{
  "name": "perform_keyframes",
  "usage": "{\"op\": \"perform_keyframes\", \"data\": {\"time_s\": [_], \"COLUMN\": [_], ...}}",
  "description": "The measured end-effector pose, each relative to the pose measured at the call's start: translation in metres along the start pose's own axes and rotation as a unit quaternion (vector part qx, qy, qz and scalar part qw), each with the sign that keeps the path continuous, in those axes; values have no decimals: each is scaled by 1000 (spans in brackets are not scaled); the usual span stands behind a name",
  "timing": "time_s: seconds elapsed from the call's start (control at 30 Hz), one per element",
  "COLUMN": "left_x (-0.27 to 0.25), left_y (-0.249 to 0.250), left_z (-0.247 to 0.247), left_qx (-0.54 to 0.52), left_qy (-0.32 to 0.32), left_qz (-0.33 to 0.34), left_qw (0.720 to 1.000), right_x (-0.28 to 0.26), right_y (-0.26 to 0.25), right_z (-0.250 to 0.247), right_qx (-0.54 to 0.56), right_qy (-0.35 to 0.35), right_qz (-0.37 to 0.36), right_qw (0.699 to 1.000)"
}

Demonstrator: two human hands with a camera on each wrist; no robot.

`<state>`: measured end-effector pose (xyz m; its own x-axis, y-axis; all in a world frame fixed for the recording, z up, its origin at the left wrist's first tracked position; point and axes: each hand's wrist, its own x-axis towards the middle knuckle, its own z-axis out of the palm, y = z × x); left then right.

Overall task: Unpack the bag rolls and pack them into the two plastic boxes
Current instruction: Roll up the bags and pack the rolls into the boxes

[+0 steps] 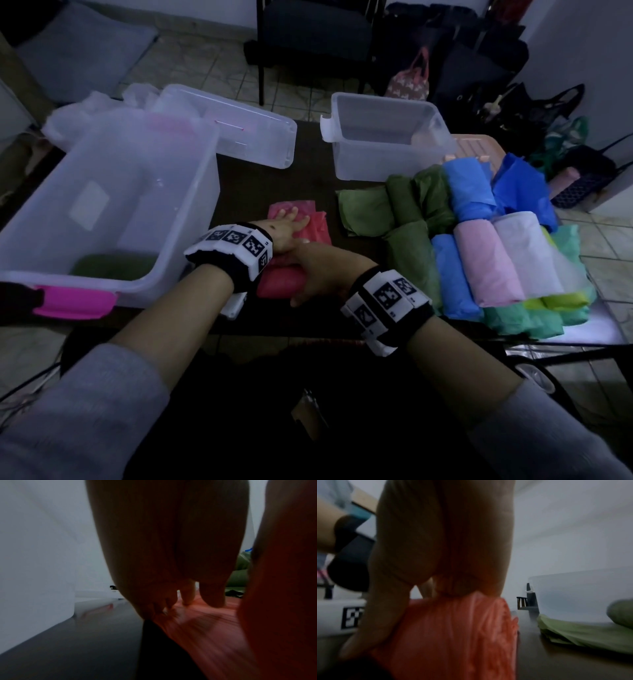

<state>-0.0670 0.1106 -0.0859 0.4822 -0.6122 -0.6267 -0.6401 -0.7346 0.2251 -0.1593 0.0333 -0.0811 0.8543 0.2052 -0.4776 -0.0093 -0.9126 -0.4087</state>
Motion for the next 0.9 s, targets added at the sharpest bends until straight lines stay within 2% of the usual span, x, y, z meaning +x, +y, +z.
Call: {"op": "perform_keyframes", "data": {"time_s": [0.1, 0.2, 0.4, 0.47, 0.53, 0.63, 0.7, 0.77, 0.9], "left_x": [-4, -5, -8, -9, -8, -6, -4, -4, -14], "left_y": [0, -2, -3, -2, -2, -4, -5, -6, -4], "left_z": [-2, -2, 2, 1, 1, 2, 4, 5, 2], "left_qx": [8, 4, -8, -6, -5, -3, -6, -14, -54], "left_qy": [-5, 6, 23, 25, 31, 29, 31, 45, 104], "left_qz": [1, 13, 16, 20, 23, 27, 25, 27, 39], "left_qw": [1000, 1000, 1000, 999, 999, 999, 999, 999, 992], "right_x": [-10, -14, -9, -10, -14, -20, -23, -23, -23], "right_y": [6, 11, 12, 12, 9, 4, 0, 1, 6], "right_z": [-5, -4, 2, 5, 8, 15, 18, 21, 26], "right_qx": [72, 96, -48, -32, -61, -117, -103, -103, -114], "right_qy": [13, 43, 73, 112, 164, 228, 227, 194, 148], "right_qz": [15, 24, 54, 62, 80, 38, 20, 33, 38], "right_qw": [997, 994, 995, 991, 981, 966, 968, 975, 982]}}
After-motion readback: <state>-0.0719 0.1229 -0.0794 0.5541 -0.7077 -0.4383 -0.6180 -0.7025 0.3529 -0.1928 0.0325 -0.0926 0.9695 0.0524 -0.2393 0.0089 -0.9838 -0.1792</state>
